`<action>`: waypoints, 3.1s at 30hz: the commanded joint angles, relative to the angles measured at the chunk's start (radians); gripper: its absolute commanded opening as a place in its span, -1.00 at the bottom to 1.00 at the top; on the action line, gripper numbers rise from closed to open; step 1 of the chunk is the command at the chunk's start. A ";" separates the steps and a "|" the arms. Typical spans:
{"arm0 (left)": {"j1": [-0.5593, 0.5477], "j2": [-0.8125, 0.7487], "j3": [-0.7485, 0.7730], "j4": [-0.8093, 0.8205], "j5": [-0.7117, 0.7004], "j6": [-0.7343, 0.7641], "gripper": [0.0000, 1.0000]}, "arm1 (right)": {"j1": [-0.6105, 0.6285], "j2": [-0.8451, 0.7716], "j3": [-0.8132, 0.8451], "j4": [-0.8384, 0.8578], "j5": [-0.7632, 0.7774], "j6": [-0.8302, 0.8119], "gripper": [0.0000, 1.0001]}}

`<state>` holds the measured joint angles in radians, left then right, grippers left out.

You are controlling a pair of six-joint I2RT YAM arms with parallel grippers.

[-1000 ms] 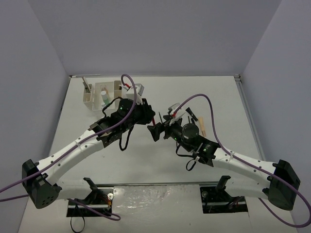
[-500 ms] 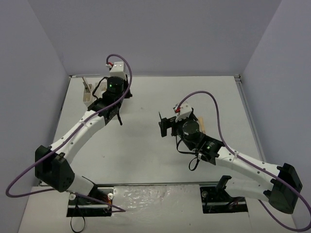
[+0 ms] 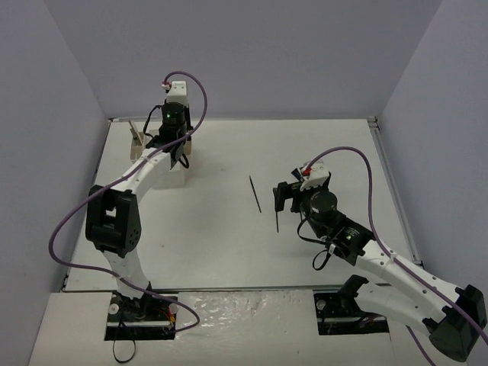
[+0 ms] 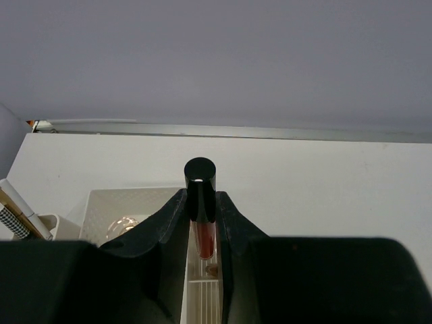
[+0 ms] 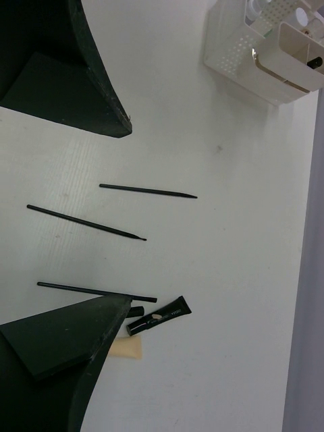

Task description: Organize the makeup

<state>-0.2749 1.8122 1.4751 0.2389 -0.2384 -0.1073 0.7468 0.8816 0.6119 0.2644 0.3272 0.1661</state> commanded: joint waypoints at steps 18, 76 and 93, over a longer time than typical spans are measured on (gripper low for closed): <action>0.022 0.071 -0.002 0.121 0.036 -0.027 -0.24 | -0.017 -0.052 -0.001 -0.056 0.074 0.048 1.00; 0.026 -0.892 -0.524 -0.707 0.405 -0.230 0.94 | -0.486 0.767 0.275 -0.293 -0.263 0.062 -0.74; -0.080 -0.877 -0.422 -0.561 0.604 -0.506 0.94 | -0.168 0.293 0.213 -0.089 -0.318 0.060 -1.00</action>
<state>-0.2859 0.9421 0.9717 -0.4651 0.3313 -0.5041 0.4812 1.2949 0.8429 0.0047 0.0481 0.2101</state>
